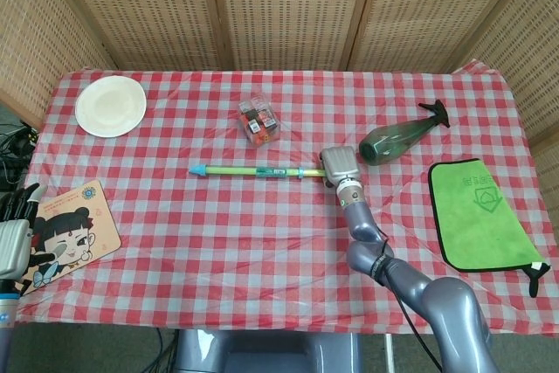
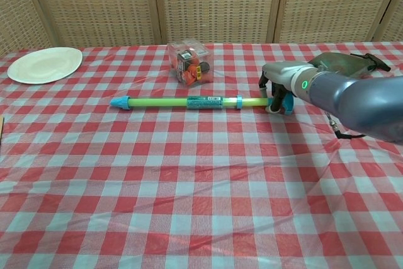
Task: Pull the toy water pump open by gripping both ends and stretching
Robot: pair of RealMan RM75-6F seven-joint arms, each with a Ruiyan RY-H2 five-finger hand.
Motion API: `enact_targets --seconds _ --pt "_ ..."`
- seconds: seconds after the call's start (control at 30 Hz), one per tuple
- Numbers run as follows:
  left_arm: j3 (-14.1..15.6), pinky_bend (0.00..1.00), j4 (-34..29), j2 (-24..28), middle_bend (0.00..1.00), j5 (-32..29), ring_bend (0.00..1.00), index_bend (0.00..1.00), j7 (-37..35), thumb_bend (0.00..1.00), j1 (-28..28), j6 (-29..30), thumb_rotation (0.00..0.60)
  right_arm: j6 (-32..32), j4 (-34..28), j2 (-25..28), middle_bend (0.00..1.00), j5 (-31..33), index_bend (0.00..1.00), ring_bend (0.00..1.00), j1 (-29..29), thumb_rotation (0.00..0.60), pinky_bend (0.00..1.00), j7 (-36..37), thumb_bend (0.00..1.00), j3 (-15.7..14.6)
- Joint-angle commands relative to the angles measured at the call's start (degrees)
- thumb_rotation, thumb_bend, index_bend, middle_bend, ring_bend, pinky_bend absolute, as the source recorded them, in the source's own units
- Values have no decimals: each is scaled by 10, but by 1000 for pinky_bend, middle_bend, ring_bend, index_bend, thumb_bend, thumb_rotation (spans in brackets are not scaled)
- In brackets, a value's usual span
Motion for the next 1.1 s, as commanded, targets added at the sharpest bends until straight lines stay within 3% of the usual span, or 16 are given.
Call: enact_targets --seconds 0.03,0.2,0.4,0.67,0.87,1.1 --pt "0 0 -1 1 0 -1 0 0 0 122 0 1 600 14 -35 18 1000 -5 761 1000 -5 600 778 5 505 6" --pt "0 0 -4 3 0 -1 0 0 -1 122 1 2 600 41 -120 62 1000 6 790 1000 -19 600 778 -12 508 11" --pt "1 0 -19 10 0 4 0 0 3 125 1 6 600 83 -255 129 1000 70 800 1000 -33 600 778 -63 509 19" --pt "-1 0 -47 29 0 12 0 0 13 125 -4 5 600 145 -364 177 1000 118 806 1000 -33 600 778 -123 508 15" --pt "-19 0 -92 62 0 2 0 0 47 129 -31 -22 600 195 -444 204 1000 146 805 1000 -31 600 778 -159 509 6" --pt "-59 3 -144 105 24 -36 14 55 88 141 -85 -74 600 229 -488 218 1000 165 806 1000 -30 600 778 -172 509 -1"
